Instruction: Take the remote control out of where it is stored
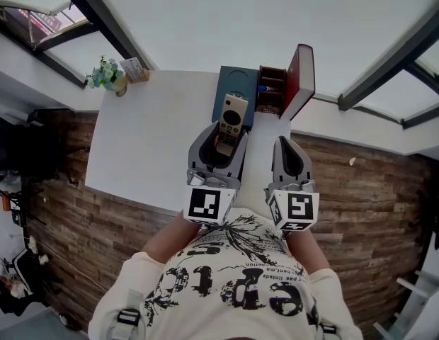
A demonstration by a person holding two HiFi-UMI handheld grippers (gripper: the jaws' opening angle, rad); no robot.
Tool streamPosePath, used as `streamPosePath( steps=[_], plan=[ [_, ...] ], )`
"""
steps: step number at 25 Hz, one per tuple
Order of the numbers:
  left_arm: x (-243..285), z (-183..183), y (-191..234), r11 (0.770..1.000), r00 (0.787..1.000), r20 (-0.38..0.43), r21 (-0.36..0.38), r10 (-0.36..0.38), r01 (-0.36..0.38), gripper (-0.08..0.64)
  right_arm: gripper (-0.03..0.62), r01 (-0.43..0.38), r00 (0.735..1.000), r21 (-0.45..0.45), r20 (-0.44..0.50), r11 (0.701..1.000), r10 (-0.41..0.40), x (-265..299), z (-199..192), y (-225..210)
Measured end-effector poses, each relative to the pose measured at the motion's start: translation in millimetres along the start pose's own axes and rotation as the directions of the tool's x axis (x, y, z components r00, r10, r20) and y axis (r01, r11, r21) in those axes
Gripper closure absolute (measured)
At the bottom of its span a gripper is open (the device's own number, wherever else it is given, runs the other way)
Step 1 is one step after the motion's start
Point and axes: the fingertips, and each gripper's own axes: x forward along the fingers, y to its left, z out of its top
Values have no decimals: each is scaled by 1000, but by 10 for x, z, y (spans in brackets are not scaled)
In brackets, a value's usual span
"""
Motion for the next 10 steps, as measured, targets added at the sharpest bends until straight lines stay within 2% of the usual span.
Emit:
streamPosePath(
  steps=[10],
  plan=[
    [13, -34, 54, 1000, 1000, -27, 3, 3, -3, 342, 591, 1, 1000, -24, -2, 1000, -1, 28, -5, 0]
  ],
)
